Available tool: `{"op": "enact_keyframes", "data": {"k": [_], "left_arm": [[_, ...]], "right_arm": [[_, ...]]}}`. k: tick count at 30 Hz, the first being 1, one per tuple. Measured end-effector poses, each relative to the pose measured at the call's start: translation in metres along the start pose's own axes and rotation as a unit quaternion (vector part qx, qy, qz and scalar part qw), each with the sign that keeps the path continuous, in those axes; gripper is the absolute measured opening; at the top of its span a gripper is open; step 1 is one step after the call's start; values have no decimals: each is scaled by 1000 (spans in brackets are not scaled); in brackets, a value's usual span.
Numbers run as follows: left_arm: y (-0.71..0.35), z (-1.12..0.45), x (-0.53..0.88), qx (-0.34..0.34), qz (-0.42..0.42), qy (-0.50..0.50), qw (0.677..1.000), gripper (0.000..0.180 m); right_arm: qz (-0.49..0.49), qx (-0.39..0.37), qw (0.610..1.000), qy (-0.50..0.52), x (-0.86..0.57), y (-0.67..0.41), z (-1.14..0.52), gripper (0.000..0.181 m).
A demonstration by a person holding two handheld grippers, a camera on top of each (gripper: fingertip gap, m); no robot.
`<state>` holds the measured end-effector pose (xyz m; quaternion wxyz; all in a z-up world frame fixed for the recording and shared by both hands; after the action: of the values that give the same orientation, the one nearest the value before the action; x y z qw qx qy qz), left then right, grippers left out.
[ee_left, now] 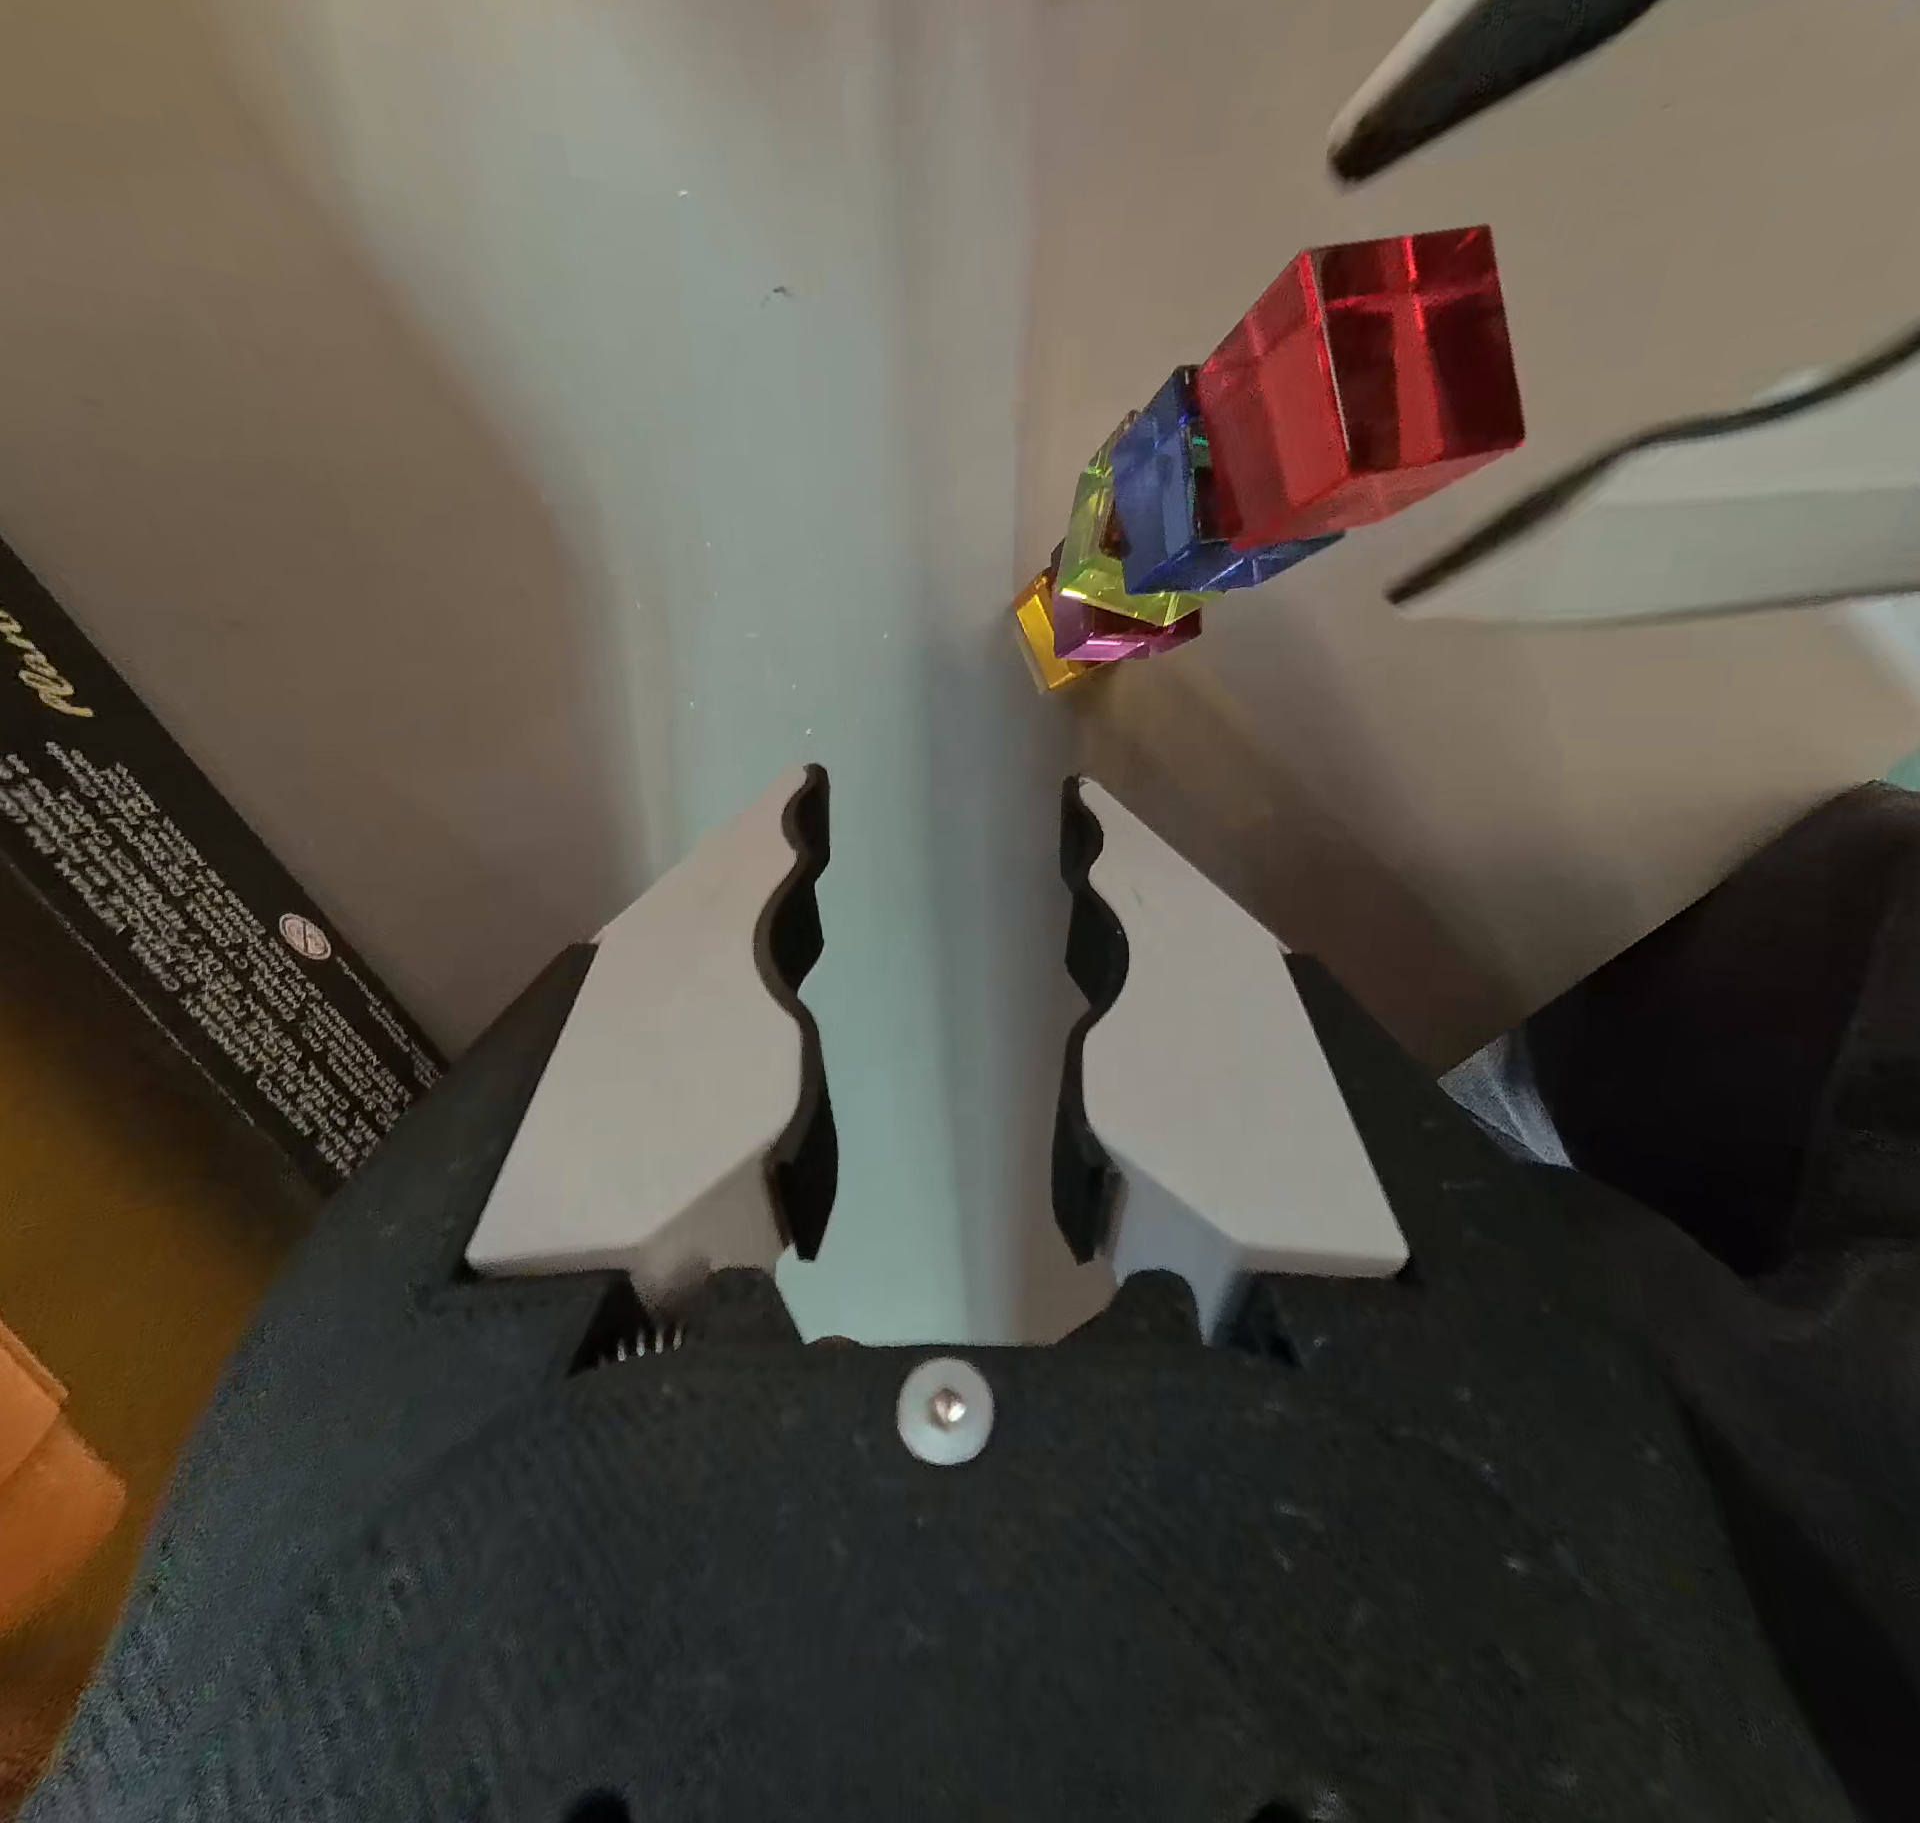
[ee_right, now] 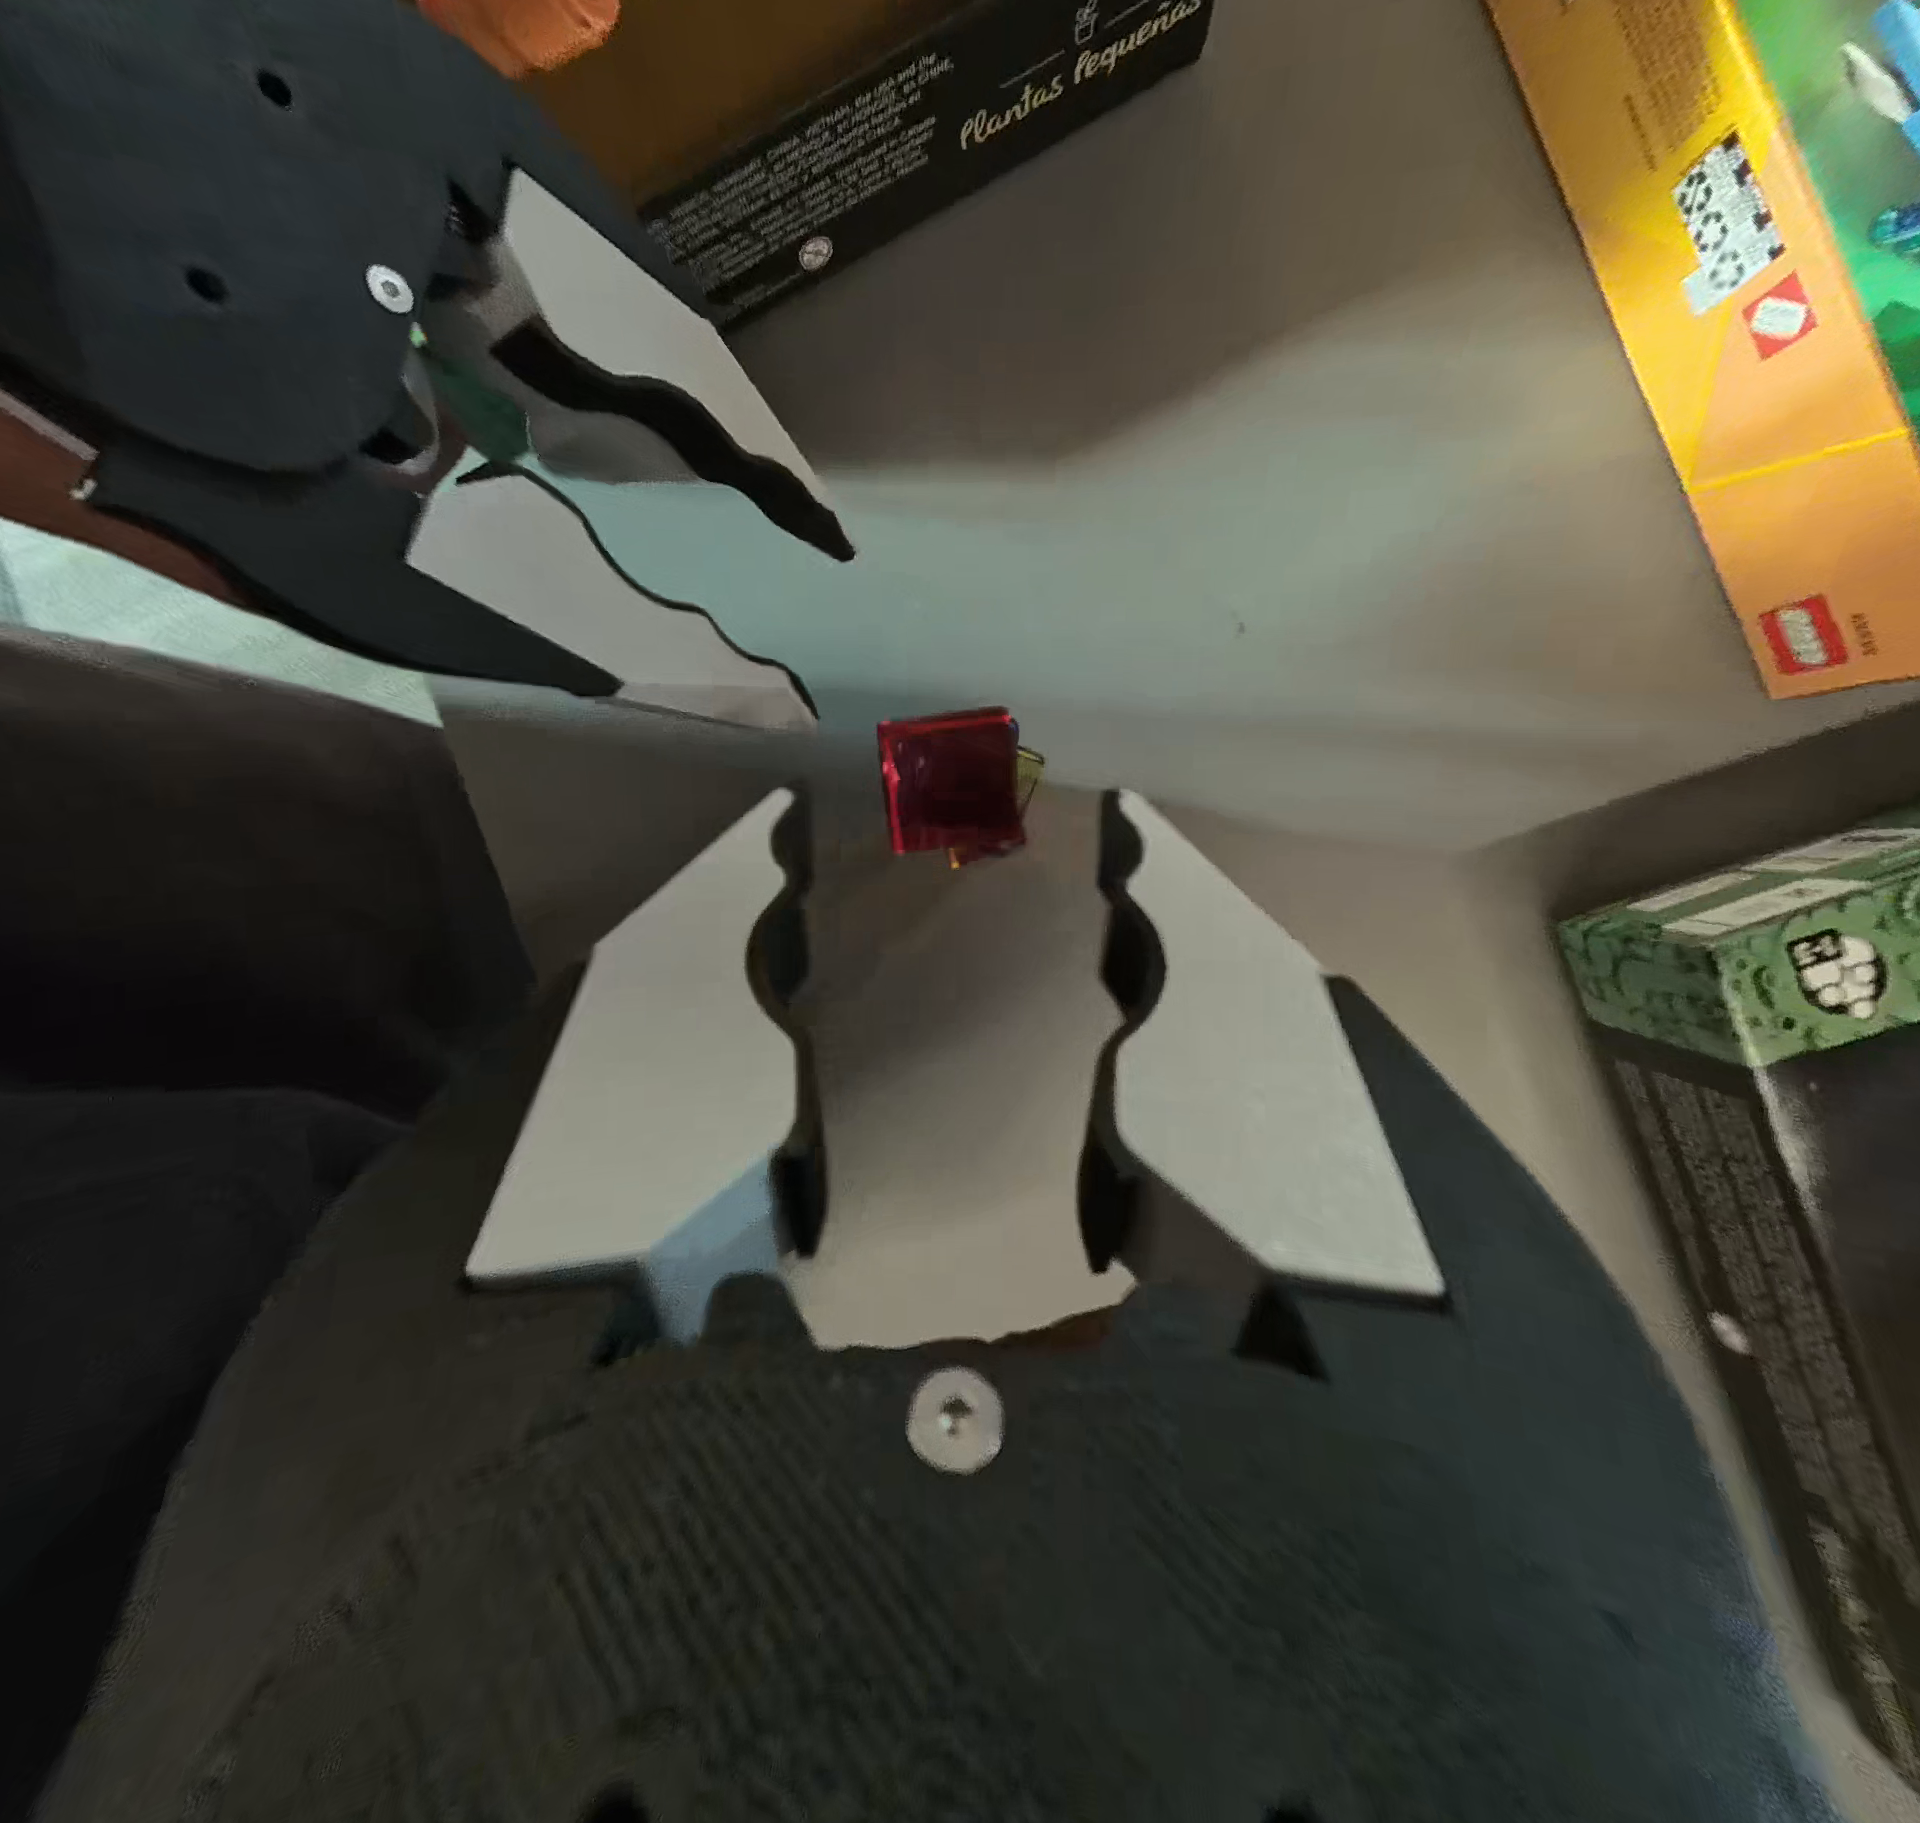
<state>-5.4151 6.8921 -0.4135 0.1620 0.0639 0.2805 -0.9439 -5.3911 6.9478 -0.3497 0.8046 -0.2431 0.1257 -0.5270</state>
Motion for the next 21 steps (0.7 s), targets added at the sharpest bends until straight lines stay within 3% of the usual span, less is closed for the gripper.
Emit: {"op": "enact_keyframes", "data": {"k": [2, 5, 9, 10, 13, 17, 21], "left_arm": [[2, 2, 2, -1, 5, -1, 1000, 42], [5, 3, 5, 1, 14, -2, 1000, 42], [8, 3, 8, 4, 23, -4, 1000, 42], [8, 4, 8, 4, 28, -4, 1000, 42], [9, 3, 10, 7, 45, 0, 999, 41], [9, 5, 14, 11, 57, 1, 998, 41], [9, 9, 18, 11, 62, -1, 998, 41]], "right_arm": [[-33, -11, 999, -8, 1, 5, 6, 63], [-89, -15, 996, -12, 2, 25, 11, 62], [-105, 7, 993, -48, 29, 60, 3, 17], [-84, 22, 995, -57, 38, 67, -3, 2], [18, 81, 995, -49, 53, 84, -31, 0], [184, 106, 977, -24, 54, 77, -65, 0], [268, 76, 952, 126, 4, 48, -77, 0]]}}
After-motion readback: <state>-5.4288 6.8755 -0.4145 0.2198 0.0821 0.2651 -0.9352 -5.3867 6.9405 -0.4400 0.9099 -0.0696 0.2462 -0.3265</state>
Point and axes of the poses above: each gripper's, where its closed fingertips meet, z back along the fingers, y out of its underside, x = y × z across the jaws, the point moved 1 cm from there along z, back along the fingers, and after that the axes turned 1 degree about z, right-handed, at the moved point
